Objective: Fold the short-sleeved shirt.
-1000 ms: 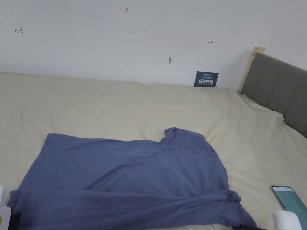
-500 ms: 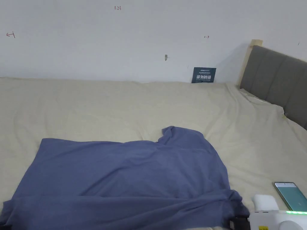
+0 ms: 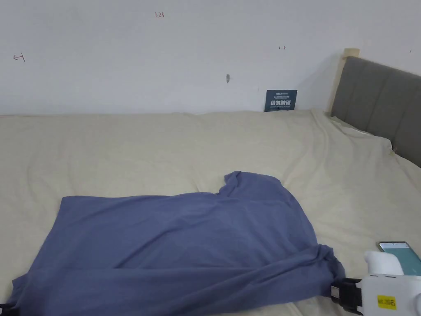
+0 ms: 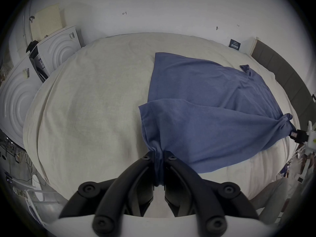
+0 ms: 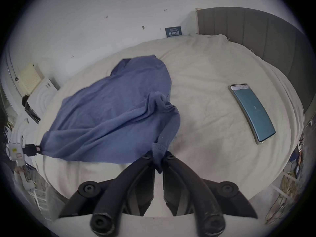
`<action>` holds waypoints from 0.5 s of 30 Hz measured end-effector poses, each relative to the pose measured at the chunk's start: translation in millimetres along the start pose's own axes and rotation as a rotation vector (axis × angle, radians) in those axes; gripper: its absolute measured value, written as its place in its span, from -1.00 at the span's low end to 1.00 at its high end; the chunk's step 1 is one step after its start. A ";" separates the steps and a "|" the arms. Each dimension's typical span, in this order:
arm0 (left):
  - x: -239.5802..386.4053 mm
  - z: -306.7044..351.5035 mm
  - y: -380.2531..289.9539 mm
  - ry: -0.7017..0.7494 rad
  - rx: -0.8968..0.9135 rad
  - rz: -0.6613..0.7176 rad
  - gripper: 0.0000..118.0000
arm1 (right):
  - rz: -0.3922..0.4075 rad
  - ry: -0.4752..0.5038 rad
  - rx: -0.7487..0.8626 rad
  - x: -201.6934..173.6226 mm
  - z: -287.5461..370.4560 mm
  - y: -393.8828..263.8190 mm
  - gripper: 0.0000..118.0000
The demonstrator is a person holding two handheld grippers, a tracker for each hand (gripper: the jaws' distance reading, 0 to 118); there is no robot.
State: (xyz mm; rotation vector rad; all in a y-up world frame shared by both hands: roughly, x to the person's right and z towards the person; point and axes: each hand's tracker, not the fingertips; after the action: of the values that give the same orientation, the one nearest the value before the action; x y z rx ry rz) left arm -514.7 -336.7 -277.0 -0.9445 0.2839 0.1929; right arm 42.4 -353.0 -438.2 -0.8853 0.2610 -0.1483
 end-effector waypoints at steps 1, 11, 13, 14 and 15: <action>-0.6 3.3 -1.8 -0.001 0.005 0.000 -0.84 | -0.011 0.007 0.003 2.1 5.9 0.2 -0.89; -3.1 41.7 -50.6 -0.006 -0.008 0.008 -0.84 | 0.024 -0.001 0.006 17.2 57.0 -31.4 -0.89; -0.7 42.8 -67.4 -0.002 -0.028 0.008 -0.84 | 0.038 -0.019 -0.031 23.4 58.3 -48.0 -0.89; 0.3 41.3 -74.3 -0.003 -0.046 -0.005 -0.84 | 0.043 -0.023 -0.050 26.2 58.2 -56.1 -0.89; 1.0 38.4 -81.1 0.003 -0.059 -0.010 -0.84 | 0.041 -0.026 -0.065 30.0 55.7 -63.0 -0.89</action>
State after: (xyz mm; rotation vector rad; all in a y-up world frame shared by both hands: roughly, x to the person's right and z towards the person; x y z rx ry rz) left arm -484.7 -351.7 -193.8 -1.0041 0.2770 0.1916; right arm 85.8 -358.0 -360.3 -0.9453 0.2613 -0.0904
